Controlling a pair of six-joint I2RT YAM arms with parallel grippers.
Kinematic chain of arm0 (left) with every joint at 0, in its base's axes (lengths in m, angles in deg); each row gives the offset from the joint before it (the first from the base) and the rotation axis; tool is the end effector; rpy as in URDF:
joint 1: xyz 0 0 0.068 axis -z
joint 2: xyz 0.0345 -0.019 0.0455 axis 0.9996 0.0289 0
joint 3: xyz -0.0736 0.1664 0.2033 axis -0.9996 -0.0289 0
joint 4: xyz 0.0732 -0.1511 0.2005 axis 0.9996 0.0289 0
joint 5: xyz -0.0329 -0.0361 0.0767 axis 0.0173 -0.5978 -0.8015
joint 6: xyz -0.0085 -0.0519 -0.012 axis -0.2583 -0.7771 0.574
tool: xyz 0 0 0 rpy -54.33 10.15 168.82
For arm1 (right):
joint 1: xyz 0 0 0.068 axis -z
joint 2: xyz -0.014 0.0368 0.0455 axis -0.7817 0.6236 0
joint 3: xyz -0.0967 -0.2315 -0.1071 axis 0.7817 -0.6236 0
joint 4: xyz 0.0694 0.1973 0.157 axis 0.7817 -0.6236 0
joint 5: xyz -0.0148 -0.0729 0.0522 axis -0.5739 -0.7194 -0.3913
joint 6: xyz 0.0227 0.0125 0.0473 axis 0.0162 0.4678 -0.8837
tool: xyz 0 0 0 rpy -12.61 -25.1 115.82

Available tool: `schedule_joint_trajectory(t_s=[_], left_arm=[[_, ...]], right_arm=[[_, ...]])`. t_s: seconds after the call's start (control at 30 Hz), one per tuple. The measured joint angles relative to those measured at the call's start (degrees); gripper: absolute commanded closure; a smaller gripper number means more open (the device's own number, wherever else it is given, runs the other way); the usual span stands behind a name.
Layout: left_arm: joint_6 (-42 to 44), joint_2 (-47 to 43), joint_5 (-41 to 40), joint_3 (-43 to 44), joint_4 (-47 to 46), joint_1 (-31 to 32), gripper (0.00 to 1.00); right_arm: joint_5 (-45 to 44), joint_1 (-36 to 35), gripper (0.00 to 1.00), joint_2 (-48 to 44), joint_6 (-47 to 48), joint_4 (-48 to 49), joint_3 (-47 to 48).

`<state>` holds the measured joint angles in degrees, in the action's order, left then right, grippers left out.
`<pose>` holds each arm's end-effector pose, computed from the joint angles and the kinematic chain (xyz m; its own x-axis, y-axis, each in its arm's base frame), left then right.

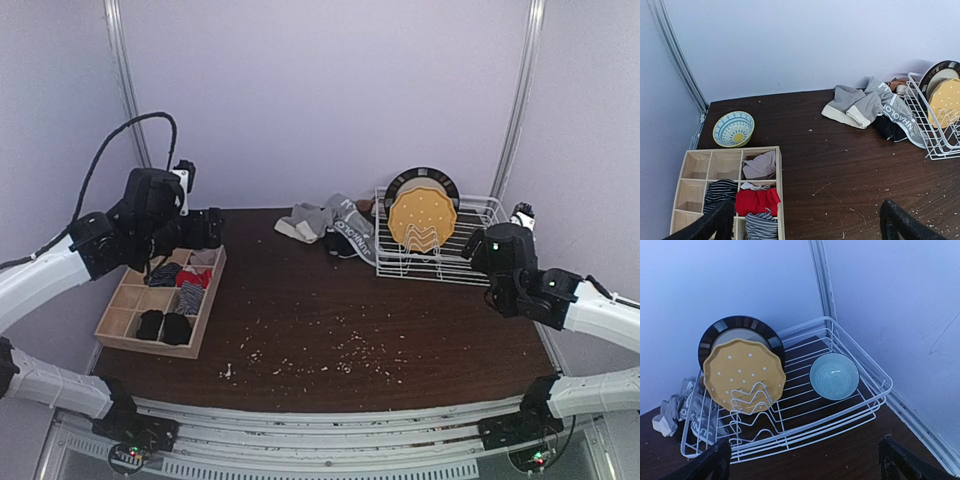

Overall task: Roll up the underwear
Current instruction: Pick up the underwear from the center of the board.

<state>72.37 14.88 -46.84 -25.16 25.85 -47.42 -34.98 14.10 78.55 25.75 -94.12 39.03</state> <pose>0.1986 -0.1481 0.3572 -0.4191 0.0295 -0.9075 0.1110 0.9936 -0.0190 0.1834 0.1050 0.2903 -0.1286 0.3256 -0.9367 0.3191 0.9079 0.2718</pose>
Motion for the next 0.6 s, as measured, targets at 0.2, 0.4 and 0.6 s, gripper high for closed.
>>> schedule_joint_trajectory(t_s=[0.2,0.4,0.6], left_arm=[[-0.35,1.05,0.61,0.26,0.17,0.00,0.02],[-4.61,13.97,4.74,15.61,6.62,0.00,0.02],[-10.58,28.65,10.38,25.59,3.82,-0.13,0.04]], right_arm=[[10.78,0.09,0.00,-3.85,6.82,-1.86,0.42],[11.63,-0.02,0.00,-1.99,4.83,-3.74,3.65],[19.39,-0.02,0.01,-5.68,6.29,-1.92,-0.17]])
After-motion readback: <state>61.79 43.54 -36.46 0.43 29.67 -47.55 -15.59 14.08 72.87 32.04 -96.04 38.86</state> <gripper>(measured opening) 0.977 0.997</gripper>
